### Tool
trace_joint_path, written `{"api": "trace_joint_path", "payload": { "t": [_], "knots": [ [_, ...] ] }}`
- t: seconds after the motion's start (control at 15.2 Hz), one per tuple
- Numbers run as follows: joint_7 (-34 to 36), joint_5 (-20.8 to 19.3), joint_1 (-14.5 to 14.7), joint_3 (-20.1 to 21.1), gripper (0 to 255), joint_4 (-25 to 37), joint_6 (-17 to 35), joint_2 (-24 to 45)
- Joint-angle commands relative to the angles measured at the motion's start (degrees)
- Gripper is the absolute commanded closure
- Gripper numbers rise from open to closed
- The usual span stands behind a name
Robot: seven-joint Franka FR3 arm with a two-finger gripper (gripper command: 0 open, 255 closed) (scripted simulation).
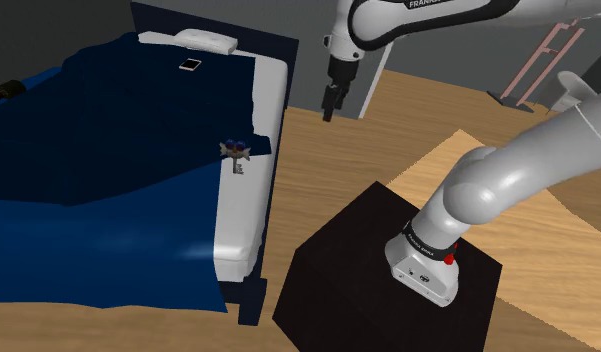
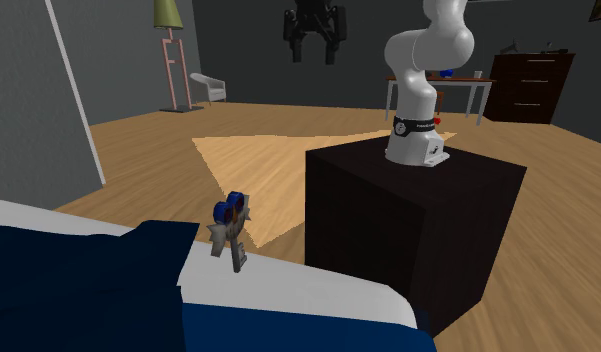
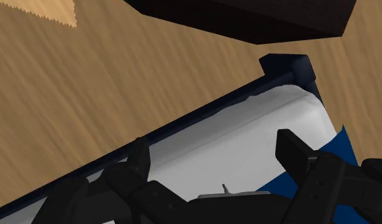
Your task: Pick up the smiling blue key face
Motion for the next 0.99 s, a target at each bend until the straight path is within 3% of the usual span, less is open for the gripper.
{"api": "trace_joint_path", "payload": {
  "t": [0.0,0.46,0.92],
  "knots": [
    [-1.2,0.3,0.7,0.1,0,1.4,3.5,4.3],
    [-6.2,1.4,2.3,0.4,0,8.4,12.9,19.1],
    [-11.0,2.5,3.5,1.7,0,18.5,18.9,33.6]
  ]
}}
